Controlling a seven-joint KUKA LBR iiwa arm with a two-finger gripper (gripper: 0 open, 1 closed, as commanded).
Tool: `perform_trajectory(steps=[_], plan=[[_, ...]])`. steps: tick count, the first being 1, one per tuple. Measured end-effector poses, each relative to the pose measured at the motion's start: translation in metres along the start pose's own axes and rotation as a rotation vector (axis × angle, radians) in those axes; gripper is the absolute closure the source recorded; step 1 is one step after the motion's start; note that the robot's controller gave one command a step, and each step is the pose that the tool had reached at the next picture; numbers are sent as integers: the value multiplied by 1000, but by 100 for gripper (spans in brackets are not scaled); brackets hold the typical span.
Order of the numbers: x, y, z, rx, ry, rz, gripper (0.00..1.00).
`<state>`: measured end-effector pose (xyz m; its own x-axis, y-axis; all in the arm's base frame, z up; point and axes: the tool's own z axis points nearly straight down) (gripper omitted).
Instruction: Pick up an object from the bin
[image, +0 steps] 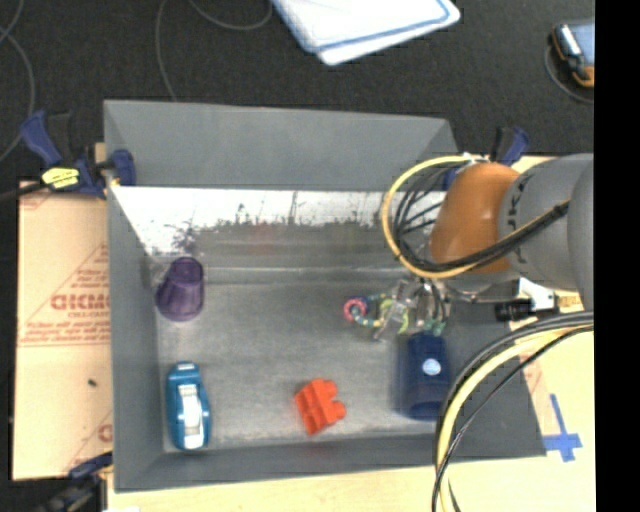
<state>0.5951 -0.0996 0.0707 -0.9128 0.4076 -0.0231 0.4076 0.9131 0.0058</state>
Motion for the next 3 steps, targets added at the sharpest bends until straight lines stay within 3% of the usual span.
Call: perform_trajectory(steps=[1,2,3], plan=[[0,0,0,0,0,-1,100],[0,-5,-26,-1,-11,-6,100],[-12,-7,-32,-2,-9,9,100]])
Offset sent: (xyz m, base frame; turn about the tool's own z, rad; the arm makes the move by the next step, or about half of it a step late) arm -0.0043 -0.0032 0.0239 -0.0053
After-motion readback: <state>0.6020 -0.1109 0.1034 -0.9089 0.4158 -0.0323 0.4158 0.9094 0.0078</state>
